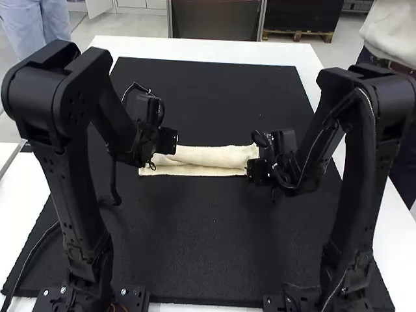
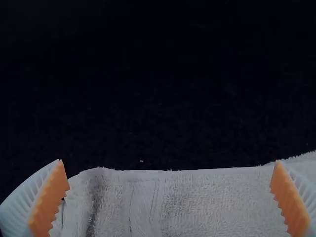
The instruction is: Fold the towel.
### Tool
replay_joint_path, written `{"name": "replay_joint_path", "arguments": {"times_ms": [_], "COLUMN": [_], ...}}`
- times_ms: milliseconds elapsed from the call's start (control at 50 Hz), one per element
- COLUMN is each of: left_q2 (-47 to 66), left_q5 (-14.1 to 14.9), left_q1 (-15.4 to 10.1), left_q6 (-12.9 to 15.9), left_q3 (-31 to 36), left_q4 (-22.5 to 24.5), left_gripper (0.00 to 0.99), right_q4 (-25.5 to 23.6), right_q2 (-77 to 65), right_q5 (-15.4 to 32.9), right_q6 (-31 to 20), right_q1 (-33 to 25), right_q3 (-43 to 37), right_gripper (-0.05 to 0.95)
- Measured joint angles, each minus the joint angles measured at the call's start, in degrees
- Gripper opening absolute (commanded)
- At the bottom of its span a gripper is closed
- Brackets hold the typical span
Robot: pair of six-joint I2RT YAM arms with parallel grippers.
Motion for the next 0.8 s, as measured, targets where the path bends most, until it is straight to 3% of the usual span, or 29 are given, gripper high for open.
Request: {"name": "replay_joint_path", "arguments": {"times_ms": [120, 200, 300, 640, 800], "left_q2": [0.00, 0.00, 0.00, 0.00, 0.00], "left_q5": [0.00, 0.00, 0.00, 0.00, 0.00], "left_q1": [0.00, 0.00, 0.00, 0.00, 0.00], "left_q6": [0.00, -0.02, -0.02, -0.02, -0.02], "left_q3": [0.00, -0.02, -0.02, -0.02, -0.02], "left_q4": [0.00, -0.02, -0.02, -0.04, -0.02], "left_gripper": [0.959, 0.959, 0.959, 0.959, 0.959], "right_q4": [0.04, 0.04, 0.04, 0.04, 0.57], "right_q2": [0.00, 0.00, -0.02, 0.00, 0.00], "right_q5": [0.07, 0.04, -0.04, -0.17, -0.33], "right_q6": [0.11, 0.26, 0.44, 0.48, 0.48], "right_q1": [0.00, -0.04, -0.07, -0.07, -0.04], "right_q3": [0.02, 0.02, 0.02, 0.02, 0.04], "right_gripper": [0.76, 0.61, 0.57, 0.22, 0.17]}}
